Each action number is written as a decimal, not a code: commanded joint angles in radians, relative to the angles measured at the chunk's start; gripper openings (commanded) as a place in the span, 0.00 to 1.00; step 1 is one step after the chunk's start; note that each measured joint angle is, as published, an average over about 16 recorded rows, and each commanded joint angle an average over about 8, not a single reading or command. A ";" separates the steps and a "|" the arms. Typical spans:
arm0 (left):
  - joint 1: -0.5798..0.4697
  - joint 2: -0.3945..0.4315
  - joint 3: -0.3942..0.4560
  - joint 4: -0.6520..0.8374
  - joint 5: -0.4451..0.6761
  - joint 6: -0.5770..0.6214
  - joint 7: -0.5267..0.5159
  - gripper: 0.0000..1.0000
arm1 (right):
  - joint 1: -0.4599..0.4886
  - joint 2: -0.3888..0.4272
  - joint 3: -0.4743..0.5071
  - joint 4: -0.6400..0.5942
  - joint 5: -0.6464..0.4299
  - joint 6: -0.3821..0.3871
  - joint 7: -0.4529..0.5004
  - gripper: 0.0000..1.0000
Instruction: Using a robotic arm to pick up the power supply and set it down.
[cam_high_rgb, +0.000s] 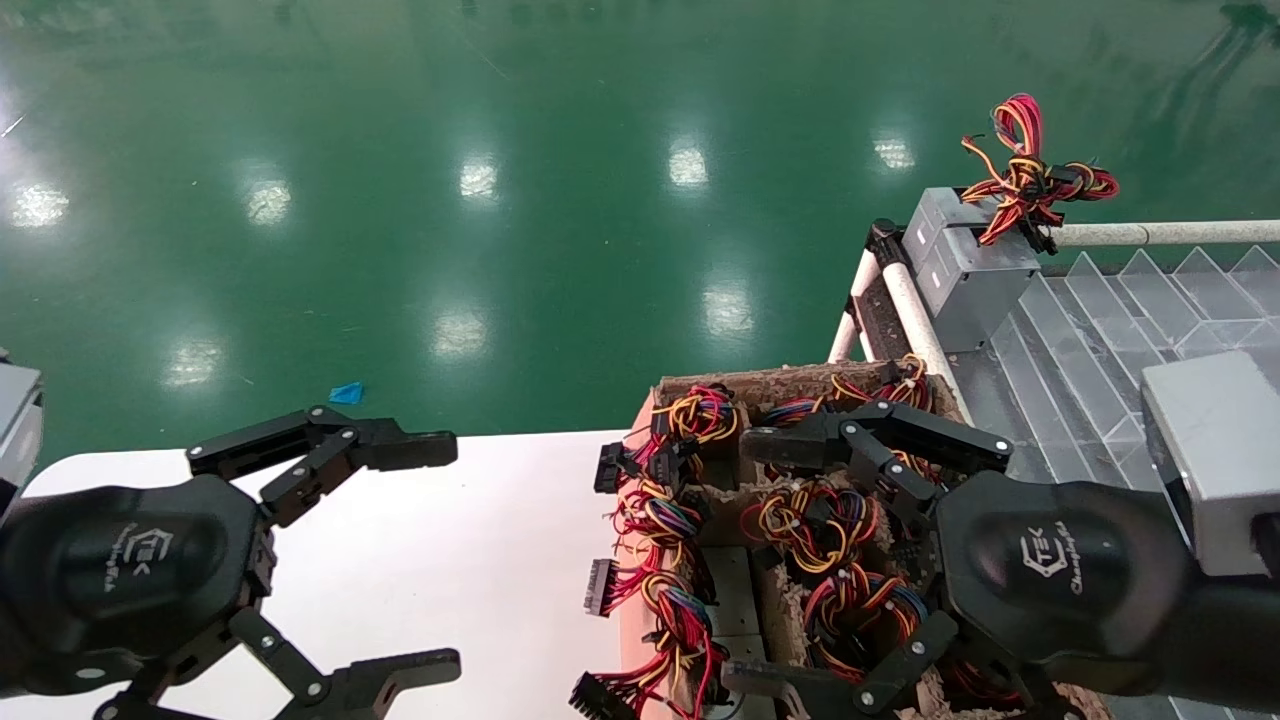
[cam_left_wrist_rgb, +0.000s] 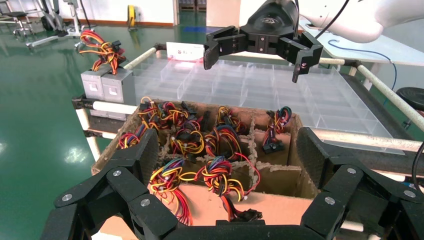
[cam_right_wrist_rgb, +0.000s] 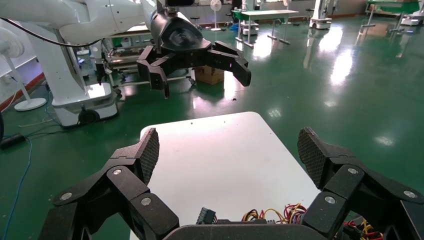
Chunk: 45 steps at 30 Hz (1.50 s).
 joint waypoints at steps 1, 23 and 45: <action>0.000 0.000 0.000 0.000 0.000 0.000 0.000 1.00 | 0.000 0.000 0.000 0.000 0.000 0.000 0.000 1.00; 0.000 0.000 0.000 0.000 0.000 0.000 0.000 0.00 | -0.003 0.006 0.000 -0.009 -0.009 0.001 -0.006 1.00; 0.000 0.000 0.000 0.000 0.000 0.000 0.000 0.00 | 0.051 -0.147 -0.150 -0.324 -0.195 -0.076 -0.120 0.00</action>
